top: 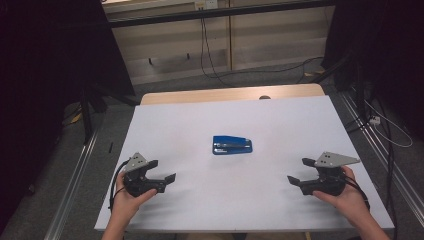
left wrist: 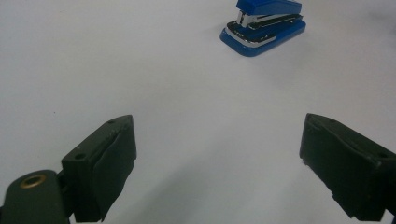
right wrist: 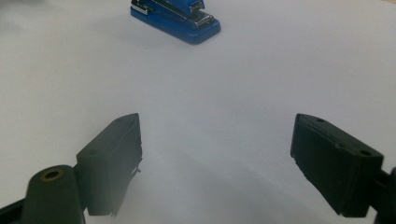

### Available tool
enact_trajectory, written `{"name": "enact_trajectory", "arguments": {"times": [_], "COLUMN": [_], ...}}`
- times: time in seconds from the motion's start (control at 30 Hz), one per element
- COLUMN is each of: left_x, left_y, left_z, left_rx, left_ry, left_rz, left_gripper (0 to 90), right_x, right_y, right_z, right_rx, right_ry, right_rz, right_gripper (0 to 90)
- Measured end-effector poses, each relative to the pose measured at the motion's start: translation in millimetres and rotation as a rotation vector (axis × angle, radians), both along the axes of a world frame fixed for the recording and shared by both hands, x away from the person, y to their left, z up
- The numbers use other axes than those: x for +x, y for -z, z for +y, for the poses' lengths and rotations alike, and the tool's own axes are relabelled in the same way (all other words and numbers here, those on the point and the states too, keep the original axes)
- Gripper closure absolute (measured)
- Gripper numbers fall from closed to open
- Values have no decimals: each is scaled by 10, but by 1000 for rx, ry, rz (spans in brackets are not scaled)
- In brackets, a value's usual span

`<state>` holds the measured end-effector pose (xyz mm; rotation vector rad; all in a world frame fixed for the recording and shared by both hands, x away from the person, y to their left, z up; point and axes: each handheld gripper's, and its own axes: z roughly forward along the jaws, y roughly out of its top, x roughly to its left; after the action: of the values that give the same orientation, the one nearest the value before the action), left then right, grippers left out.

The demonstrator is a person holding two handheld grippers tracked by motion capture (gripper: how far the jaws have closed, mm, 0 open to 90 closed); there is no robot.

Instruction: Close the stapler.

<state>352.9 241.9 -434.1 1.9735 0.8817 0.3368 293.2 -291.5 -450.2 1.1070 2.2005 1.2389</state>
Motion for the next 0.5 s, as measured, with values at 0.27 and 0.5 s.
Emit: {"name": "enact_trajectory", "arguments": {"times": [0.27,0.5], "left_x": [-13,-5], "left_y": [12,17], "left_z": [29,21], "left_rx": [-1,11], "left_ry": [-6,-7], "left_rz": [2,2], "left_gripper": [110,103], "right_x": [-32,-32], "right_y": [-1,11], "right_z": [10,-3], "right_rx": [-11,-3], "right_ry": [-3,-3], "right_rz": [-7,0], "right_gripper": [168,168]}}
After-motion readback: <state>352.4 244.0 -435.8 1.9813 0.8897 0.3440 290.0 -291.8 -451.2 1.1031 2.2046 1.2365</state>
